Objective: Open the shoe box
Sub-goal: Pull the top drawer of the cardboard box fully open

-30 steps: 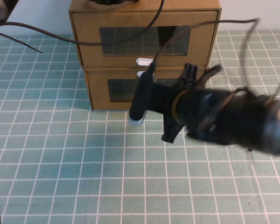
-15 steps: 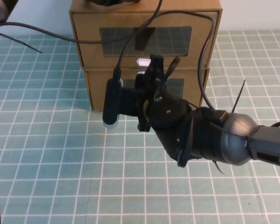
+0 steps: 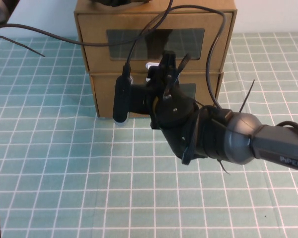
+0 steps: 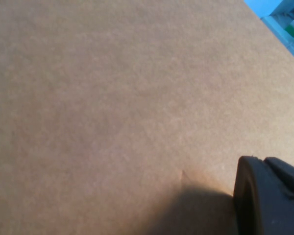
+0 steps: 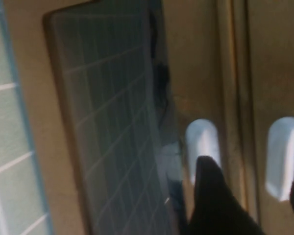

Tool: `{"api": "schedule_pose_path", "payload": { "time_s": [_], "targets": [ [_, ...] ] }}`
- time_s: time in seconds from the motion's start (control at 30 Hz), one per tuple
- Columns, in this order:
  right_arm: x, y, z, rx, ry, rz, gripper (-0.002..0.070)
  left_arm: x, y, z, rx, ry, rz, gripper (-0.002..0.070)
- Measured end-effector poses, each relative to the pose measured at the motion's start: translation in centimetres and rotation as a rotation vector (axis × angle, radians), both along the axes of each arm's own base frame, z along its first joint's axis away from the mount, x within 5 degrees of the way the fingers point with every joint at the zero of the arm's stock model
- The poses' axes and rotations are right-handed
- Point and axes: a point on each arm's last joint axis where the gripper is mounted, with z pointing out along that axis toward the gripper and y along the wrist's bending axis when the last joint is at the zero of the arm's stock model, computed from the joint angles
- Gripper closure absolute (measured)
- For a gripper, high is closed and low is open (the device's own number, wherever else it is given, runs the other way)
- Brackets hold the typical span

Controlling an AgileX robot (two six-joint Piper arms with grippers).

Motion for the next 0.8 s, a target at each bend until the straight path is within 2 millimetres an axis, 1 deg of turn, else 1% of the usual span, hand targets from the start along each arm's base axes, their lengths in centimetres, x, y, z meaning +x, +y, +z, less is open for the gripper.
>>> {"api": "schedule_pose_path", "payload": {
  "time_s": [0.23, 0.4, 0.53, 0.6, 0.67, 0.73, 0.77, 0.8],
  "targets": [
    [1.3, -0.4, 1.2, 0.033, -0.029, -0.027, 0.0368, 0.0, 0.0, 0.0, 0.000, 0.000, 0.000, 0.0679],
    [2.3, -1.2, 0.9, 0.037, -0.011, -0.021, 0.0368, 0.0, 0.0, 0.0, -0.001, -0.001, 0.001, 0.0679],
    [3.0, -1.2, 0.6, 0.037, -0.012, -0.015, 0.0382, 0.0, 0.0, 0.0, -0.001, -0.002, 0.002, 0.0679],
    [3.5, -1.2, 0.7, 0.036, -0.024, -0.019, 0.0437, 0.0, 0.0, 0.0, -0.001, -0.002, 0.002, 0.0679],
    [3.6, -1.1, 0.9, 0.037, -0.030, -0.020, 0.0547, 0.1, 0.0, -0.1, -0.001, -0.002, 0.004, 0.0679],
    [3.6, -1.0, 0.7, 0.050, -0.014, -0.015, 0.0615, 0.1, 0.0, -0.1, -0.002, -0.003, 0.005, 0.0679],
    [3.5, -0.9, 0.5, 0.055, -0.007, -0.014, 0.0638, 0.1, 0.0, -0.1, -0.002, -0.003, 0.005, 0.0679],
    [3.5, -0.9, 0.5, 0.061, 0.000, -0.016, 0.0647, 0.1, 0.0, -0.1, -0.002, -0.003, 0.005, 0.0679]
  ]
}}
